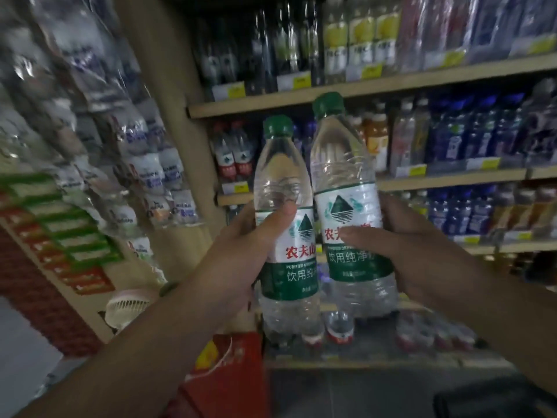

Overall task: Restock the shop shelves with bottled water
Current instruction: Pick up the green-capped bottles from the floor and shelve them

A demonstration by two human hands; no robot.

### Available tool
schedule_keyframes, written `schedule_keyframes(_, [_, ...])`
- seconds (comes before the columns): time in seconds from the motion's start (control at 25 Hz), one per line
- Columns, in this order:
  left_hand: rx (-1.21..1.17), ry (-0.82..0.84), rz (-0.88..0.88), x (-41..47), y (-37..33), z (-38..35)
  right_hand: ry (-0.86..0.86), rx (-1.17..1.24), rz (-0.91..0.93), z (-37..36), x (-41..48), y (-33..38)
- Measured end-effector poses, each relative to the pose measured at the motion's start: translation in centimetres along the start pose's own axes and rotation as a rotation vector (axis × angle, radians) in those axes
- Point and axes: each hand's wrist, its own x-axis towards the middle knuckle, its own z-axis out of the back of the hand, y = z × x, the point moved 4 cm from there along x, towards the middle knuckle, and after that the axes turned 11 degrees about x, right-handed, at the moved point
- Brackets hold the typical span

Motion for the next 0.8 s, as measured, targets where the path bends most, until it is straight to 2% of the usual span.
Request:
schedule_keyframes(0.2, [0.123, -0.107, -0.173, 6.3, -6.2, -0.5, 0.196, -0.048, 0.091, 1.8, 8.3, 5.0])
schedule_keyframes(0.32, [0.288, -0.053, -0.285, 8.4, -10.1, -0.3, 0.35, -0.132, 0.147, 1.8, 12.0, 8.1])
schedule_keyframes(0.44, [0.441, -0.002, -0.322, 10.0, -13.0, 0.6, 0.41, -0.299, 0.155, 2.1, 14.9, 10.3])
schedule_keyframes(0.52, [0.509, 0.012, -0.322, 11.1, -14.4, 1.4, 0.363, -0.411, 0.23, 2.0, 16.8, 10.9])
schedule_keyframes(0.64, [0.537, 0.032, -0.315, 13.2, -15.6, 3.0, 0.196, -0.553, 0.465, 1.3, 20.5, 11.1])
schedule_keyframes(0.8, [0.596, 0.017, -0.345, 18.6, -16.9, 7.3, 0.135, -0.706, 0.503, -0.9, 27.0, 12.2])
